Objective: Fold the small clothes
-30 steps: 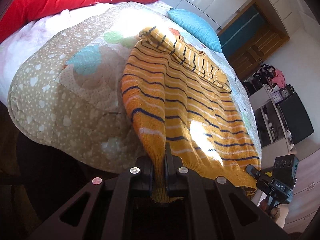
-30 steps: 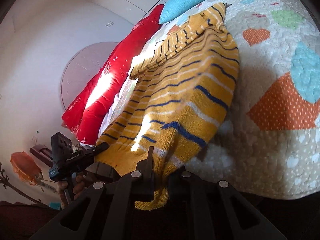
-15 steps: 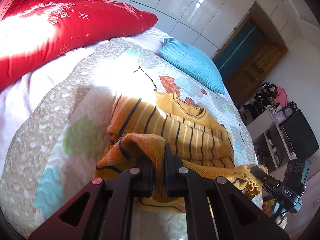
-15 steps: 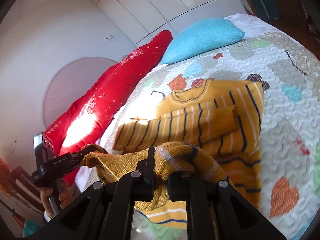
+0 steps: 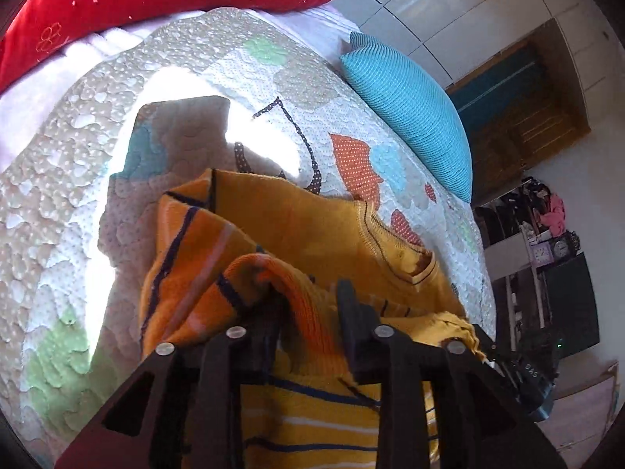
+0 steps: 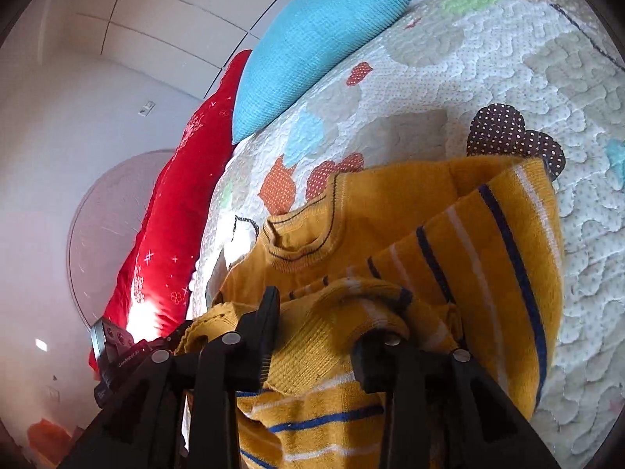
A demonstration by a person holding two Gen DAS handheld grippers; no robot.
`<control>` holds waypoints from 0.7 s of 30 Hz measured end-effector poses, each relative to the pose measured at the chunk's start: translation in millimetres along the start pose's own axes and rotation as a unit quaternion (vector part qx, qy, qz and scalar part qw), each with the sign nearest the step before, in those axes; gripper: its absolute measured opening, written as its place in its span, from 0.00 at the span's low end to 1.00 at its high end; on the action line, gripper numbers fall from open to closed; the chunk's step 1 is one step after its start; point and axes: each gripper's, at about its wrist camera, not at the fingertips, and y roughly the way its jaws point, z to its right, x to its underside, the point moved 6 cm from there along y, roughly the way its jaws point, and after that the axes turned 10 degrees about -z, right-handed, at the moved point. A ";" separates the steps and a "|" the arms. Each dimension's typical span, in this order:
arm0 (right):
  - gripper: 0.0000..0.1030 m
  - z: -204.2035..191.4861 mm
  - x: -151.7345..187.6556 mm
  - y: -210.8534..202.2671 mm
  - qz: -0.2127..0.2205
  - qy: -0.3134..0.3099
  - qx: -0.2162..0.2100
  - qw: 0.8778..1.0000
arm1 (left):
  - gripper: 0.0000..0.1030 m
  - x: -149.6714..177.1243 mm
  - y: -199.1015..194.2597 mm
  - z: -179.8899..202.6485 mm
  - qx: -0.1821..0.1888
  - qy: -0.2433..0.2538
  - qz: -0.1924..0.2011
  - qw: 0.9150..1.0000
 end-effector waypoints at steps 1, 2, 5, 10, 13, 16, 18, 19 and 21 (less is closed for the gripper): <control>0.47 4.2 -4.6 2.1 0.002 0.011 -0.008 1.000 | 0.41 -4.1 0.8 -0.1 0.015 -0.008 0.001 1.000; 0.49 8.1 -9.3 3.4 0.005 0.024 -0.020 1.000 | 0.47 -7.9 1.0 -0.1 0.030 -0.016 0.001 0.999; 0.59 20.3 -21.6 1.3 0.023 0.069 -0.068 0.995 | 0.60 -19.2 0.0 -2.2 0.080 -0.047 0.009 0.996; 0.59 26.6 -35.5 -7.6 0.036 0.076 -0.057 0.995 | 0.61 -35.2 -6.0 -13.2 0.061 -0.070 0.025 0.995; 0.64 23.1 -38.5 -22.9 0.049 0.052 -0.024 0.997 | 0.61 -42.1 -14.8 -20.5 0.028 -0.069 0.037 0.997; 0.71 25.1 -37.6 -48.2 0.074 0.037 0.015 0.996 | 0.62 -42.5 -29.3 -30.3 -0.019 -0.066 0.050 0.996; 0.71 24.3 -30.5 -63.1 0.075 0.022 0.033 0.996 | 0.62 -37.5 -37.9 -35.9 -0.034 -0.061 0.052 0.996; 0.71 22.1 -24.4 -69.6 0.074 0.009 0.047 0.996 | 0.62 -32.0 -42.5 -37.5 -0.038 -0.055 0.051 0.996; 0.71 18.1 -5.1 -82.0 0.066 -0.026 0.076 0.995 | 0.63 -16.9 -50.6 -40.1 -0.055 -0.036 0.045 0.997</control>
